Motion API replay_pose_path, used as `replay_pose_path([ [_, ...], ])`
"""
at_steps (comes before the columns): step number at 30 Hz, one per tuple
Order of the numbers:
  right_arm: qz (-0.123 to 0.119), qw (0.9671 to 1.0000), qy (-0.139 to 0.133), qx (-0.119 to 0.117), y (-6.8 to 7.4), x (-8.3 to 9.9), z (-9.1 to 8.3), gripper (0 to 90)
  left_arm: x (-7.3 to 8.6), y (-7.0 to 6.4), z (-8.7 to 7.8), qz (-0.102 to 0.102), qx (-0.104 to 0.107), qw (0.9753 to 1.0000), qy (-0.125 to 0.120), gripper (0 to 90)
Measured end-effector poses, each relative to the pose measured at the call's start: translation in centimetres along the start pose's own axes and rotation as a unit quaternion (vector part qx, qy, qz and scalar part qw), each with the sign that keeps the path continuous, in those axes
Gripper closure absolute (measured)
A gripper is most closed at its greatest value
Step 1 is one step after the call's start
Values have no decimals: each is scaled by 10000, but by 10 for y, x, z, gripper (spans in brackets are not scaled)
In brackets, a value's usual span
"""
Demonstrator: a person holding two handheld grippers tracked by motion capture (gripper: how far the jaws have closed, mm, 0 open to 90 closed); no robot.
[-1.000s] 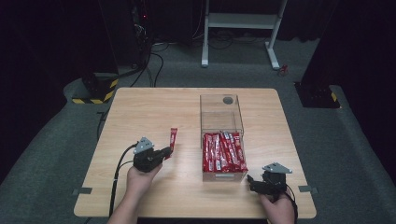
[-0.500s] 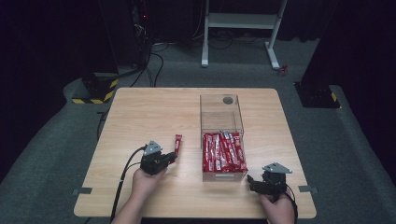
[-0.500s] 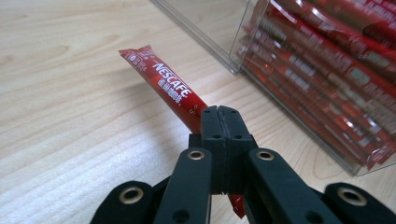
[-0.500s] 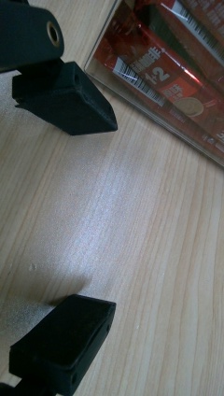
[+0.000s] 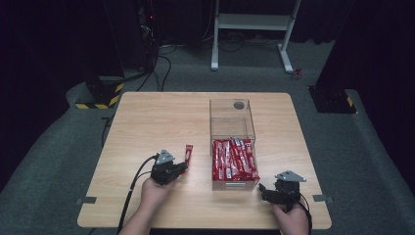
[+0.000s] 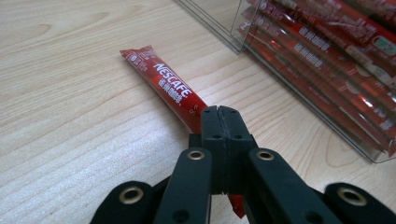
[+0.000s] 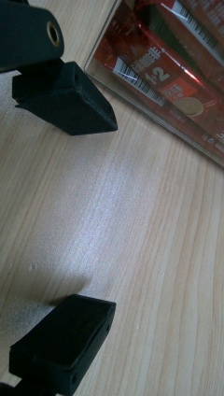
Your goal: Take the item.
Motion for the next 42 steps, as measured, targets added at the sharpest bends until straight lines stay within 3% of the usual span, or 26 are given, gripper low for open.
replay_pose_path([
  [20, -3, 10000, -1, 0, 0, 0, 0, 122, 6, 3, 6, 23, -75, 9999, 148, 872],
  [28, -2, 10000, -1, 0, 0, 0, 0, 122, 4, 1, 3, 48, 5, 10000, 73, 711],
  [42, -7, 10000, -3, -11, 0, 0, 0, 122, -8, -3, -10, 74, 87, 9997, -229, 528],
])
Point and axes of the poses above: each handheld gripper's, and its own axes: z roughly forward along the jaws, x roughly out of its underside, y roughly to its left, the point moved 10 cm from there along z, roughly forward along the jaws, and after that the axes turned 11 degrees about -z, right-handed, at the moved point
